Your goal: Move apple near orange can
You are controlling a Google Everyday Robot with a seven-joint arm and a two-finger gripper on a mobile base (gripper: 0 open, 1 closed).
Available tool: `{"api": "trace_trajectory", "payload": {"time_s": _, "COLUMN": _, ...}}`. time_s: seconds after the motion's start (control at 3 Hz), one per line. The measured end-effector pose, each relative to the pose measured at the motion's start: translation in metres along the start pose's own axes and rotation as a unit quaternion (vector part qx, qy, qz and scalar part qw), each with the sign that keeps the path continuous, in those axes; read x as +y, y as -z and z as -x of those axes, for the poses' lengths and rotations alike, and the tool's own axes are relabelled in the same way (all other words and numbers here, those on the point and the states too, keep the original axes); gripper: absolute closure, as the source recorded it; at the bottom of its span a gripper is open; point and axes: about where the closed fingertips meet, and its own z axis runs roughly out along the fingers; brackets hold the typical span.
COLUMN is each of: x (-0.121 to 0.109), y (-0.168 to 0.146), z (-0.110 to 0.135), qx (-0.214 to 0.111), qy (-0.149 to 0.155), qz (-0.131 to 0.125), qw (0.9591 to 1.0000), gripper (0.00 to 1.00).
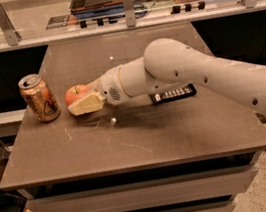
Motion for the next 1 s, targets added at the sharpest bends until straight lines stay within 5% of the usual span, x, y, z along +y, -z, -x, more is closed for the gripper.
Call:
{"api": "trace_trajectory", "payload": {"time_s": 0.33, "x": 0.0016, "y": -0.0014, "z": 0.0004, "qx": 0.0, "qy": 0.001, "qz": 0.002, "qw": 1.0, "gripper": 0.13}}
{"api": "trace_trajectory", "payload": {"time_s": 0.67, "x": 0.0033, "y": -0.0028, "z": 0.0008, "qx": 0.001, "qy": 0.002, "qz": 0.003, "qw": 1.0, "gripper": 0.0}}
{"api": "trace_trajectory", "payload": {"time_s": 1.0, "x": 0.0033, "y": -0.0029, "z": 0.0008, "qx": 0.001, "qy": 0.002, "qz": 0.003, "qw": 1.0, "gripper": 0.0}}
